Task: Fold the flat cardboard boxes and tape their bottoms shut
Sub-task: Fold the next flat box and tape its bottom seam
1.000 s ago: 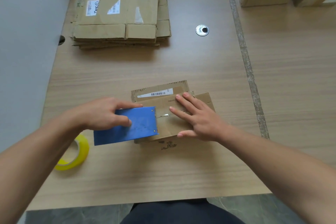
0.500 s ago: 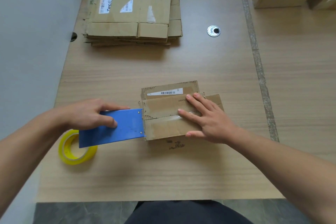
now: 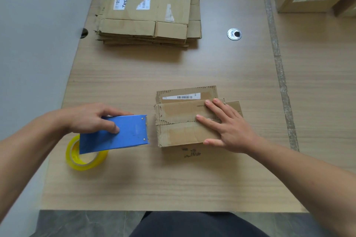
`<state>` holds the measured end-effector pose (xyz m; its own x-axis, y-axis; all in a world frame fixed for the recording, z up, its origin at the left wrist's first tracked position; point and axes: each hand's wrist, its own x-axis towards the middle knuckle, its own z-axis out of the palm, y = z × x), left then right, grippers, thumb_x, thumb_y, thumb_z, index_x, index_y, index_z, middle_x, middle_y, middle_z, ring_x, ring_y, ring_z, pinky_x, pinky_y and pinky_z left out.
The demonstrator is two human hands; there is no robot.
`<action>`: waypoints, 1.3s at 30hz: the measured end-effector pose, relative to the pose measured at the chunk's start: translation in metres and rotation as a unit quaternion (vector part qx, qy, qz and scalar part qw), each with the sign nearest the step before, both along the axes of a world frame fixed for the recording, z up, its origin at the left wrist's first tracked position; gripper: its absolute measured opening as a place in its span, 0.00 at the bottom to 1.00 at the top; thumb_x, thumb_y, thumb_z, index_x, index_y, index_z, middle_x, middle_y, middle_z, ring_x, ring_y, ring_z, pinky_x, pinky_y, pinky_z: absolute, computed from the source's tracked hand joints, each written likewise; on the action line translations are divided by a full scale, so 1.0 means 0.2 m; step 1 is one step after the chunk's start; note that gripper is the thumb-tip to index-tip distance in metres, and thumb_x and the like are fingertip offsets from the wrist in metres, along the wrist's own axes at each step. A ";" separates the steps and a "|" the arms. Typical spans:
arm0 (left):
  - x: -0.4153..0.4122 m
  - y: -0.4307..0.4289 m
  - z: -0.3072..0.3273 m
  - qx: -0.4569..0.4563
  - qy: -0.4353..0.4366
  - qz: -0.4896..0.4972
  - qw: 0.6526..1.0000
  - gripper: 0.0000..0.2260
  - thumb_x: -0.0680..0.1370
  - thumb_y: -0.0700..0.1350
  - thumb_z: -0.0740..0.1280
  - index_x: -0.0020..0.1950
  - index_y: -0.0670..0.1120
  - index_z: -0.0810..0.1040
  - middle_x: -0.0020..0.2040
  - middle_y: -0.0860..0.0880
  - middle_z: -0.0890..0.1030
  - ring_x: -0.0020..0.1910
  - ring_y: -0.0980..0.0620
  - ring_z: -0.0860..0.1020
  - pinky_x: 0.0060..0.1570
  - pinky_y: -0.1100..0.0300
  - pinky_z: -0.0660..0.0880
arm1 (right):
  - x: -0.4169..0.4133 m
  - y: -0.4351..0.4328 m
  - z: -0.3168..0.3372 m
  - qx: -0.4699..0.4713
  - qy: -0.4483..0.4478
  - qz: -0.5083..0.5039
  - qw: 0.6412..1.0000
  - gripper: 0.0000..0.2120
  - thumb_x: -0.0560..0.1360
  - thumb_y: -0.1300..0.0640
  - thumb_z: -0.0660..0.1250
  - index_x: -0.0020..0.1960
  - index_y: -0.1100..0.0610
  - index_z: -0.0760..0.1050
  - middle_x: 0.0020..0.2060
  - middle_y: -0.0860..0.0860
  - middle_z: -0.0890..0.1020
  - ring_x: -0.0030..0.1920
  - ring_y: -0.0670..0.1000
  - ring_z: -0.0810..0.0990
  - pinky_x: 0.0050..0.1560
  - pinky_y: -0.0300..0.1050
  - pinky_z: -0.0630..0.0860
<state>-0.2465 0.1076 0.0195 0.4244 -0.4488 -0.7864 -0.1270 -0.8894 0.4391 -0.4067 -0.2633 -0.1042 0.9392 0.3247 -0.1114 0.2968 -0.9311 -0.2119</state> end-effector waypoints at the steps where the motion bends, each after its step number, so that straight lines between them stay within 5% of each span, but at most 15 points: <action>1: 0.00 0.00 -0.02 -0.001 -0.001 -0.001 1.000 0.22 0.67 0.55 0.69 0.58 0.74 0.76 0.57 0.64 0.82 0.56 0.59 0.79 0.64 0.54 0.72 | 0.00 0.00 0.00 0.000 0.005 -0.003 1.000 0.34 0.74 0.25 0.49 0.77 0.38 0.56 0.80 0.53 0.54 0.80 0.57 0.52 0.75 0.61 0.61; 5: 0.03 0.07 -0.07 0.029 -0.022 -0.015 0.999 0.21 0.76 0.47 0.72 0.63 0.69 0.75 0.56 0.62 0.82 0.54 0.61 0.79 0.56 0.63 0.72 | -0.01 0.00 0.00 0.003 0.012 -0.007 1.000 0.34 0.75 0.25 0.48 0.77 0.37 0.55 0.80 0.53 0.54 0.80 0.57 0.52 0.74 0.63 0.61; 11: 0.05 0.06 -0.13 0.050 -0.037 -0.039 0.997 0.21 0.76 0.47 0.70 0.60 0.72 0.74 0.53 0.64 0.81 0.50 0.63 0.78 0.48 0.65 0.71 | 0.00 -0.01 -0.02 0.007 0.005 0.004 1.000 0.34 0.76 0.25 0.49 0.78 0.39 0.55 0.80 0.55 0.55 0.79 0.61 0.54 0.73 0.65 0.63; 19: 0.00 -0.08 -0.26 0.055 -0.069 -0.056 0.994 0.20 0.74 0.51 0.68 0.65 0.65 0.76 0.57 0.58 0.81 0.53 0.53 0.77 0.54 0.56 0.75 | 0.01 -0.01 -0.02 0.001 0.023 -0.003 1.000 0.35 0.75 0.24 0.48 0.78 0.36 0.50 0.80 0.54 0.53 0.80 0.59 0.50 0.75 0.63 0.59; 24: 0.00 -0.19 -0.30 0.063 -0.091 -0.081 0.991 0.20 0.74 0.52 0.67 0.65 0.63 0.77 0.58 0.56 0.80 0.53 0.50 0.76 0.49 0.57 0.74 | 0.01 0.00 0.00 -0.010 0.053 -0.009 0.999 0.33 0.75 0.23 0.46 0.77 0.30 0.44 0.80 0.51 0.48 0.80 0.57 0.46 0.75 0.64 0.57; 30: 0.00 -0.27 -0.29 0.079 -0.108 -0.087 0.987 0.16 0.71 0.52 0.65 0.58 0.58 0.80 0.51 0.54 0.82 0.48 0.51 0.78 0.45 0.57 0.76 | 0.01 -0.01 0.02 -0.056 0.098 -0.026 0.993 0.35 0.70 0.20 0.38 0.75 0.28 0.38 0.78 0.45 0.33 0.77 0.49 0.28 0.78 0.57 0.42; 33: -0.03 -0.30 -0.29 0.091 -0.142 -0.096 0.981 0.12 0.70 0.50 0.64 0.51 0.53 0.81 0.45 0.53 0.82 0.44 0.51 0.78 0.37 0.59 0.71 | 0.01 0.01 0.04 -0.072 0.121 -0.027 0.990 0.35 0.69 0.19 0.36 0.73 0.27 0.34 0.77 0.44 0.29 0.76 0.48 0.25 0.77 0.54 0.38; 39: -0.10 -0.36 -0.30 0.095 -0.191 -0.073 0.974 0.07 0.70 0.48 0.62 0.45 0.51 0.78 0.42 0.53 0.79 0.46 0.48 0.78 0.37 0.58 0.71 | 0.02 0.00 0.09 -0.081 0.146 -0.035 0.985 0.35 0.70 0.20 0.40 0.73 0.27 0.33 0.76 0.43 0.27 0.75 0.48 0.24 0.76 0.56 0.37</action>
